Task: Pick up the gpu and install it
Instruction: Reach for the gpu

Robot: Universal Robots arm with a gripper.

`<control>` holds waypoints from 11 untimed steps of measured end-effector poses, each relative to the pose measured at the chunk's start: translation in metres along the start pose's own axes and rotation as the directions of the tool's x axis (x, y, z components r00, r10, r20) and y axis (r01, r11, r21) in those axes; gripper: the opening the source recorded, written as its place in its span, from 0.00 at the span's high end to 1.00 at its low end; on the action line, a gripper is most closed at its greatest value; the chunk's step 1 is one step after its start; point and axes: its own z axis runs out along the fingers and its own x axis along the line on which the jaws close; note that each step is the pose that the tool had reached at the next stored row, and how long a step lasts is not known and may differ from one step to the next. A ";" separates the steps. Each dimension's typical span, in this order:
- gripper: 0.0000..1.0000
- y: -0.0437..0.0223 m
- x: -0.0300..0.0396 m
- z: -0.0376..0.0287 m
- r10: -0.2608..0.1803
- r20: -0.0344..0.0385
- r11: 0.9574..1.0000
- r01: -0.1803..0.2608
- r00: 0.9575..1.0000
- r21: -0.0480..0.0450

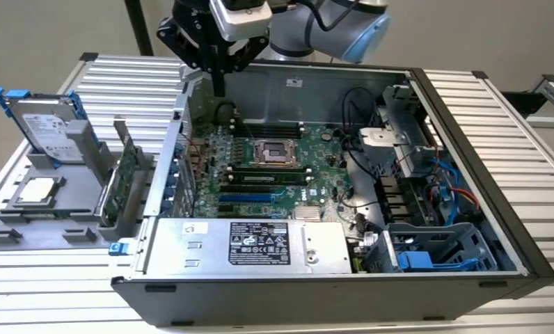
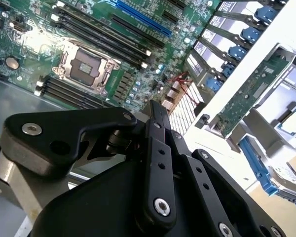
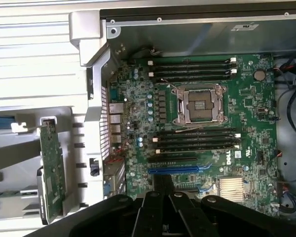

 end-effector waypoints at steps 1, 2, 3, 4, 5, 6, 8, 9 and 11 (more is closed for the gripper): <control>1.00 -0.0002 0.0020 0.0000 0.000 0.000 1.000 0.000 1.000 0.000; 1.00 -0.0003 0.0039 -0.0001 0.000 0.000 1.000 0.000 1.000 0.000; 1.00 -0.0004 0.0056 -0.0001 0.000 0.000 1.000 0.000 1.000 0.000; 1.00 -0.0005 0.0076 -0.0001 0.000 0.000 1.000 0.000 1.000 0.000; 1.00 -0.0007 0.0095 -0.0002 0.000 0.000 1.000 0.000 1.000 0.000; 1.00 -0.0008 0.0116 -0.0002 0.000 0.000 1.000 0.000 1.000 0.000; 1.00 -0.0012 0.0153 -0.0003 0.000 0.000 1.000 0.000 1.000 0.000; 1.00 -0.0014 0.0171 -0.0004 0.000 0.000 1.000 0.000 1.000 0.000; 1.00 -0.0017 0.0207 -0.0004 0.000 0.000 1.000 0.000 1.000 0.000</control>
